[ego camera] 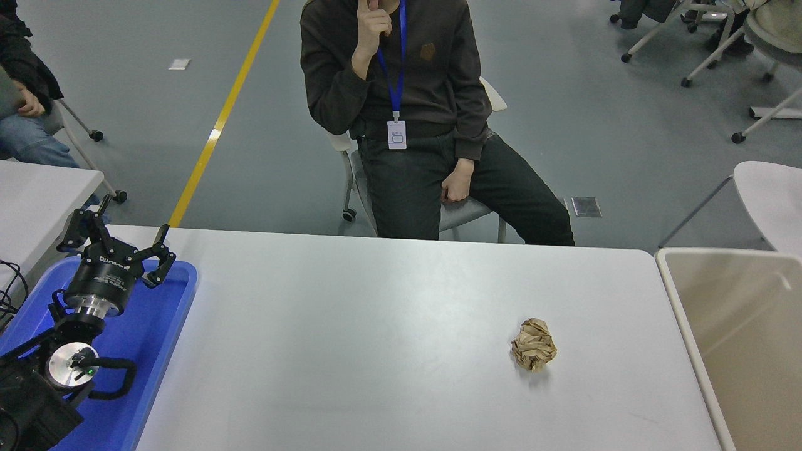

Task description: Clean the table surface

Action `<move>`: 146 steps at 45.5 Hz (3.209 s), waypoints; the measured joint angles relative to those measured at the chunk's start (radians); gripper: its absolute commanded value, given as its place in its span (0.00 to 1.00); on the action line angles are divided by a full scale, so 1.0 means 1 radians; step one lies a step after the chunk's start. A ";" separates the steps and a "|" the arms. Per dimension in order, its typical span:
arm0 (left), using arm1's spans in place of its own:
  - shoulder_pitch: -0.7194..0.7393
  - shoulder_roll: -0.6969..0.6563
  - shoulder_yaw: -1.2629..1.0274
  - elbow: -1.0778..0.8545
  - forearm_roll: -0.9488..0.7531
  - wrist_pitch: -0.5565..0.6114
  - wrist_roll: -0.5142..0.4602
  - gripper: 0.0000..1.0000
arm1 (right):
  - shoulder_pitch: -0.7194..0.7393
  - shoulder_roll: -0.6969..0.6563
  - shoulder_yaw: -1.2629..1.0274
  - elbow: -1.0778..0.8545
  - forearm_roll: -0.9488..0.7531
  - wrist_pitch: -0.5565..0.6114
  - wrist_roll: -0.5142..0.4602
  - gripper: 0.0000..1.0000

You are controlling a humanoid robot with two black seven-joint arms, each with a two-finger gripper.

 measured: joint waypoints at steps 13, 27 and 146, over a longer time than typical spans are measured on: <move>0.000 0.000 0.000 0.000 0.000 0.000 0.000 1.00 | -0.148 0.074 0.279 0.172 0.121 0.114 -0.005 0.99; 0.000 0.000 0.000 0.000 0.000 0.000 0.000 1.00 | -0.241 0.147 0.353 0.268 0.322 0.276 -0.019 1.00; 0.000 0.000 0.000 0.000 0.000 -0.002 0.001 1.00 | 0.268 -0.108 -0.533 0.888 -0.301 0.219 -0.399 1.00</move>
